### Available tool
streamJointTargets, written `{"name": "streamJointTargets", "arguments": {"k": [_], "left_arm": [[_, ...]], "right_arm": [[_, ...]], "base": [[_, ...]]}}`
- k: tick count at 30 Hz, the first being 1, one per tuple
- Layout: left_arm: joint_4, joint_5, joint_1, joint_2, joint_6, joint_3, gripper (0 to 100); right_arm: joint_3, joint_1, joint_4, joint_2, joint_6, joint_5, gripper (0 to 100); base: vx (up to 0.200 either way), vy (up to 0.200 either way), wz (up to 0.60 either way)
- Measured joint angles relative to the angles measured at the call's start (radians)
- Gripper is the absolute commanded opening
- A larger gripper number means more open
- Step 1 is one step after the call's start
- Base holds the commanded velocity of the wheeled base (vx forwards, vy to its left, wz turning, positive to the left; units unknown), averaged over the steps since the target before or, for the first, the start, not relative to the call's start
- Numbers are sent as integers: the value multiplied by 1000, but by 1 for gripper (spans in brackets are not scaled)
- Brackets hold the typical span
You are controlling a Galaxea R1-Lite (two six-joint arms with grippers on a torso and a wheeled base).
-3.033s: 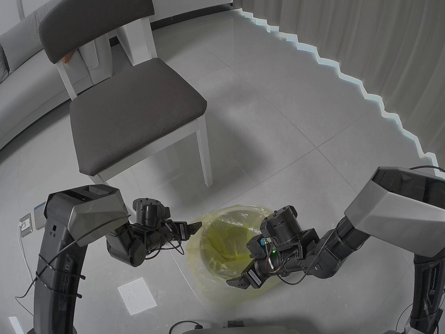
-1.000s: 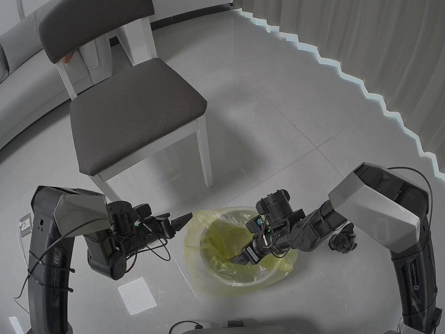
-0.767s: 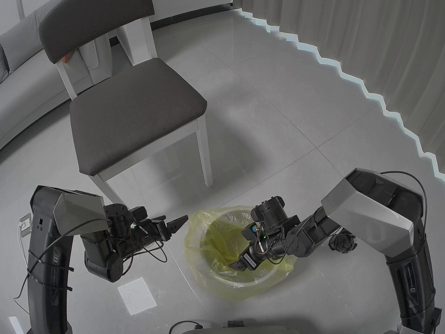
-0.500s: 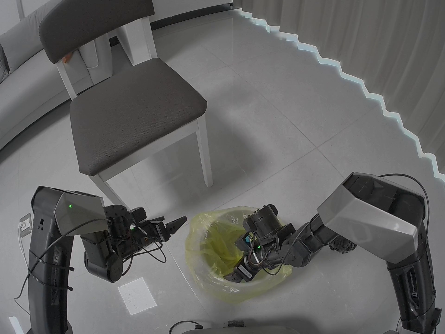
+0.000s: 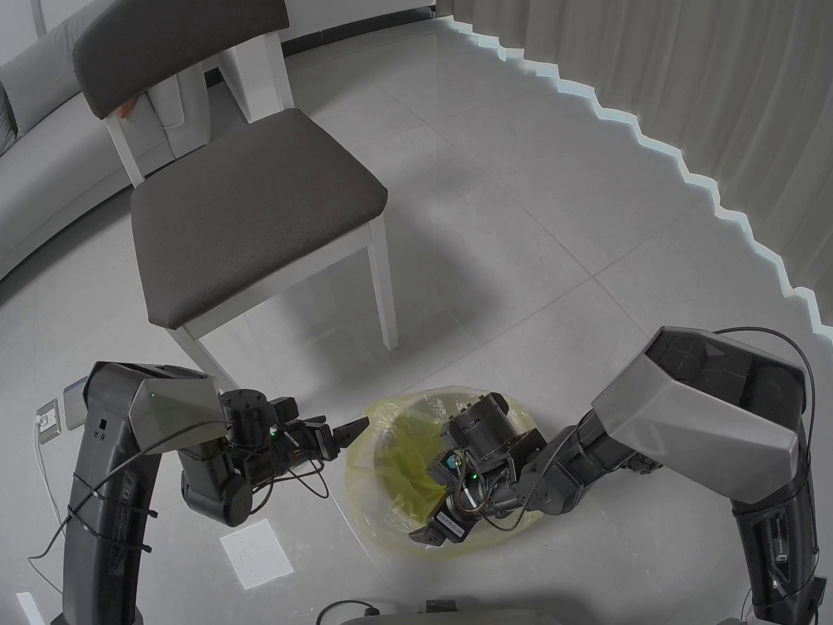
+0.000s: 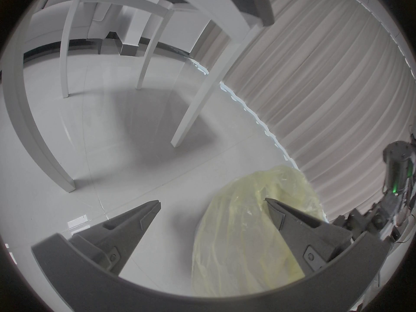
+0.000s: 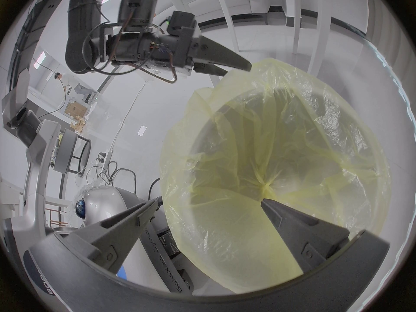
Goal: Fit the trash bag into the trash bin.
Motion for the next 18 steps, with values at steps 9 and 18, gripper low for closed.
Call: {"name": "streamJointTargets", "arguments": {"k": [9, 18], "left_arm": [[333, 119, -30, 26, 29, -216, 100], [470, 160, -69, 33, 44, -356, 100]], "right_arm": [[17, -6, 2, -53, 3, 0, 100], [58, -85, 8, -196, 7, 1, 100]], "base": [[0, 0, 0], [0, 0, 0]]}}
